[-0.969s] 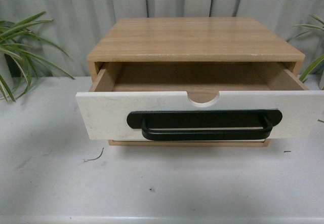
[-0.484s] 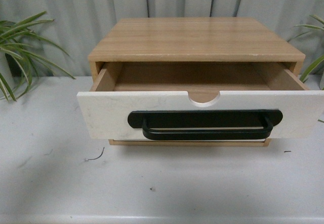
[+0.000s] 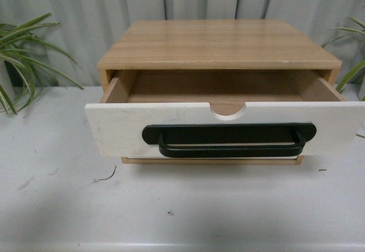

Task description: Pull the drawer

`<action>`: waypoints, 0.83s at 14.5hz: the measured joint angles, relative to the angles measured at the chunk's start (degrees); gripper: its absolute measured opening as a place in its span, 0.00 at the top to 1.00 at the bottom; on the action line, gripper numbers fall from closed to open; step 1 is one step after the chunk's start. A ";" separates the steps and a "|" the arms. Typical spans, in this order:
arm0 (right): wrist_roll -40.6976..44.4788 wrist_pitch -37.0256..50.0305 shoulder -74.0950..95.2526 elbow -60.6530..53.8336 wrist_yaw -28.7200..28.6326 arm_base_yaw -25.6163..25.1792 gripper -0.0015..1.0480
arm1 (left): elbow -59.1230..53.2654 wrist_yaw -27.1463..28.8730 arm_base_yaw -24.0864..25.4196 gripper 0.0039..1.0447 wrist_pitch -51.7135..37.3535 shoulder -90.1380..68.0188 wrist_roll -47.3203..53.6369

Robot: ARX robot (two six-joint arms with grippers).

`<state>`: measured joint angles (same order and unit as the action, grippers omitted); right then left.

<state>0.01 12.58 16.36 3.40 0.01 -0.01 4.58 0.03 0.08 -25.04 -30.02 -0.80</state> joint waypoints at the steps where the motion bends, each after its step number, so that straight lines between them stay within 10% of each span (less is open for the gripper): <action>1: 0.00 -0.55 -1.16 -0.24 0.02 0.00 0.98 | -0.72 0.02 -0.04 0.99 1.22 1.77 0.00; 12: 0.00 -12.79 -16.13 -2.84 0.00 0.00 0.98 | -4.04 0.02 -0.04 0.99 12.44 17.46 0.00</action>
<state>0.01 -0.21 0.23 0.56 0.01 -0.01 0.54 0.05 0.03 -12.60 -12.56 -0.80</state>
